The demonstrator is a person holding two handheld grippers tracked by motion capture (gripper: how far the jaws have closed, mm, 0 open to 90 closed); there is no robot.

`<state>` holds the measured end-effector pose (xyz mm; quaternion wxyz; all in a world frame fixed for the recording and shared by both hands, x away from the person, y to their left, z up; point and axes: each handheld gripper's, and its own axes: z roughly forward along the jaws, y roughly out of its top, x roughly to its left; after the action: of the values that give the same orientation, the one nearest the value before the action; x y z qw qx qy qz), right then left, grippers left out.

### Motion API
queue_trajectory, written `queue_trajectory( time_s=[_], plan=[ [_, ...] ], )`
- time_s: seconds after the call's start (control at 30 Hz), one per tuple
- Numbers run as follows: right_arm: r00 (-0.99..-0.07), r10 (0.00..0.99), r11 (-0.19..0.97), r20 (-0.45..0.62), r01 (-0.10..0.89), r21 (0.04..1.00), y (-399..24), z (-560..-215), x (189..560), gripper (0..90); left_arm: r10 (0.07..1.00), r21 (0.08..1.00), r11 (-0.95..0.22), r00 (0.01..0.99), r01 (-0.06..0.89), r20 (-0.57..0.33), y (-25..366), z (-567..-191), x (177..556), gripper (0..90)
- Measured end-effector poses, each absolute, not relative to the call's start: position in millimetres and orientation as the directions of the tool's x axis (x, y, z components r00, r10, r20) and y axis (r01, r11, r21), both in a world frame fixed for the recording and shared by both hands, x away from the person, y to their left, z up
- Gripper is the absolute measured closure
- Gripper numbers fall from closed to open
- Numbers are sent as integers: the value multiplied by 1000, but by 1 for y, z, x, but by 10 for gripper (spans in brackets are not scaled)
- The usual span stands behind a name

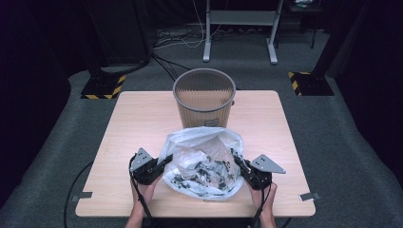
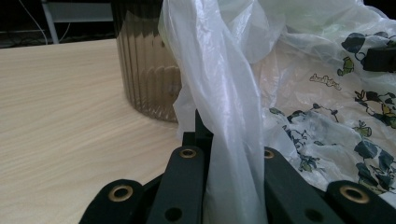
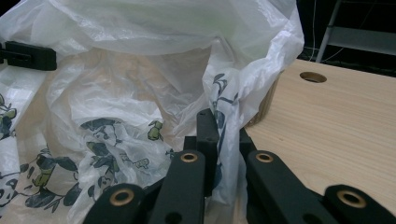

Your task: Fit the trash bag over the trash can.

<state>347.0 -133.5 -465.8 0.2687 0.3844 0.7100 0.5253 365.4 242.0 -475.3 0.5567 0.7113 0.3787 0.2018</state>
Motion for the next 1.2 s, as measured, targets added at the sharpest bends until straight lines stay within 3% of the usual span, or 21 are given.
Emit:
queue_trajectory(
  time_s=[1.2],
  plan=[
    [-555, 831, 178, -45, 188, 966, -134, -429, 351, 889, 755, 964, -95, 649, 248, -93, 240, -444, 369, 875]
  ],
)
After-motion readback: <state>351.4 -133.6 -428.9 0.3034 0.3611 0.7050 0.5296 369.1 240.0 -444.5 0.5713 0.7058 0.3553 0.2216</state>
